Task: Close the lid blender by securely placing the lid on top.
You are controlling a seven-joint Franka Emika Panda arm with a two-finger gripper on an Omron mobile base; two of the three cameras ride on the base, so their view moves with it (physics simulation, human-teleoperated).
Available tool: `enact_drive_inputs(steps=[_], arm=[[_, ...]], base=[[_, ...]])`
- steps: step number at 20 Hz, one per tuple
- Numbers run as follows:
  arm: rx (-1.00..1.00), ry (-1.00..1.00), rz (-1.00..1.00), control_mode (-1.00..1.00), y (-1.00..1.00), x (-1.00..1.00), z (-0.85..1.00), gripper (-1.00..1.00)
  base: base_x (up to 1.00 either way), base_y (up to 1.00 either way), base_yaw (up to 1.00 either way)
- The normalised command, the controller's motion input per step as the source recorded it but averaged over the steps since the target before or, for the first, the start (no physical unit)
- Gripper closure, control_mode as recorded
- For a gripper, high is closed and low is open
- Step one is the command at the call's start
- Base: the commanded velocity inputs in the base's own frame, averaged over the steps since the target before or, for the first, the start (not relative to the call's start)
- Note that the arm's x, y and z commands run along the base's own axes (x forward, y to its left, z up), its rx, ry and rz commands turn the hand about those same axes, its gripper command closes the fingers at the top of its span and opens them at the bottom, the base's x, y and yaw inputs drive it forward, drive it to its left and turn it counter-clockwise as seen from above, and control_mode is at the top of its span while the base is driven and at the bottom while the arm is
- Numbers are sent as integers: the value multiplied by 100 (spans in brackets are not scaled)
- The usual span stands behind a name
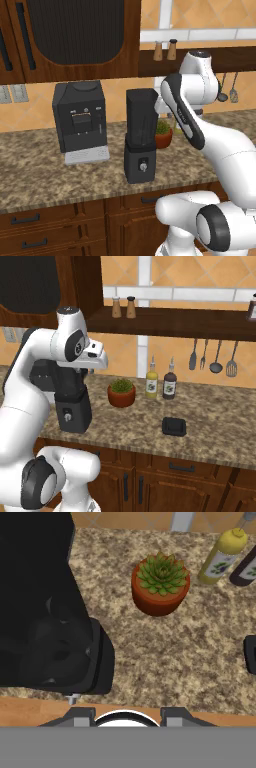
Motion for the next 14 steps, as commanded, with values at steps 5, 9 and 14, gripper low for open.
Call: enact_drive_inputs(steps=[5,9,14], arm=[[2,0,-2,-100,-20,-19,-4,-100],[2,-1,-1,-100,-55,-47,-29,-100],[0,-2,0,-100,-77,-50,-40,-100]], base=[[0,0,0],[0,0,0],[0,0,0]])
